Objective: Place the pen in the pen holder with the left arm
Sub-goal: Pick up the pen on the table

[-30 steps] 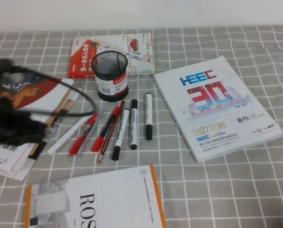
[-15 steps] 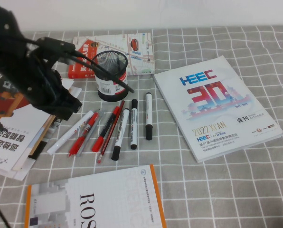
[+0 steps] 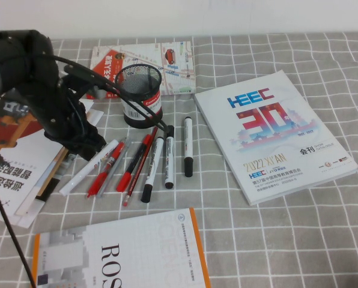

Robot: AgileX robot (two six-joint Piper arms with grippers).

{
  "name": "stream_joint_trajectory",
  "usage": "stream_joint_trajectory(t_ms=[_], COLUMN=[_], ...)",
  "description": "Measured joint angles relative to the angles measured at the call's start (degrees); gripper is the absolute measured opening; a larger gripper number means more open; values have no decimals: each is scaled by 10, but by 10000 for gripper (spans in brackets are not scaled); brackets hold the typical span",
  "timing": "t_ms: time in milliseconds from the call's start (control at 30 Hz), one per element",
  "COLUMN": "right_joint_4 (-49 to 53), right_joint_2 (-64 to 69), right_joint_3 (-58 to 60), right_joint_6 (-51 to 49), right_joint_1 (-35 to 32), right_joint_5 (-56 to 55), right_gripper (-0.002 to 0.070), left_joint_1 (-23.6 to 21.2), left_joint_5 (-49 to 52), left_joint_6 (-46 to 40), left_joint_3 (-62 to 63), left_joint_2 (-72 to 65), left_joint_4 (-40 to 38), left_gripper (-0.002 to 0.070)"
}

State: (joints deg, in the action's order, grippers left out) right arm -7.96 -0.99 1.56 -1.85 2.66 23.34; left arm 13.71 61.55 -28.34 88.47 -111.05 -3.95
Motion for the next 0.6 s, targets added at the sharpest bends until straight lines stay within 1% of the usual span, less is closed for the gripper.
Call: stream_joint_trajectory(t_ms=[100,200,600], right_joint_4=[0,0,0], right_joint_2=[0,0,0], right_joint_3=[0,0,0], right_joint_6=[0,0,0], right_joint_1=[0,0,0], right_joint_5=[0,0,0], right_gripper=[-14,-14,-15], left_joint_1=[0,0,0], left_joint_5=[-15,-21,-42], left_joint_6=[0,-1,-1], left_joint_3=[0,0,0], left_joint_2=[-7,-17,-62], left_joint_4=[4,6,22], left_gripper=[260,267,271])
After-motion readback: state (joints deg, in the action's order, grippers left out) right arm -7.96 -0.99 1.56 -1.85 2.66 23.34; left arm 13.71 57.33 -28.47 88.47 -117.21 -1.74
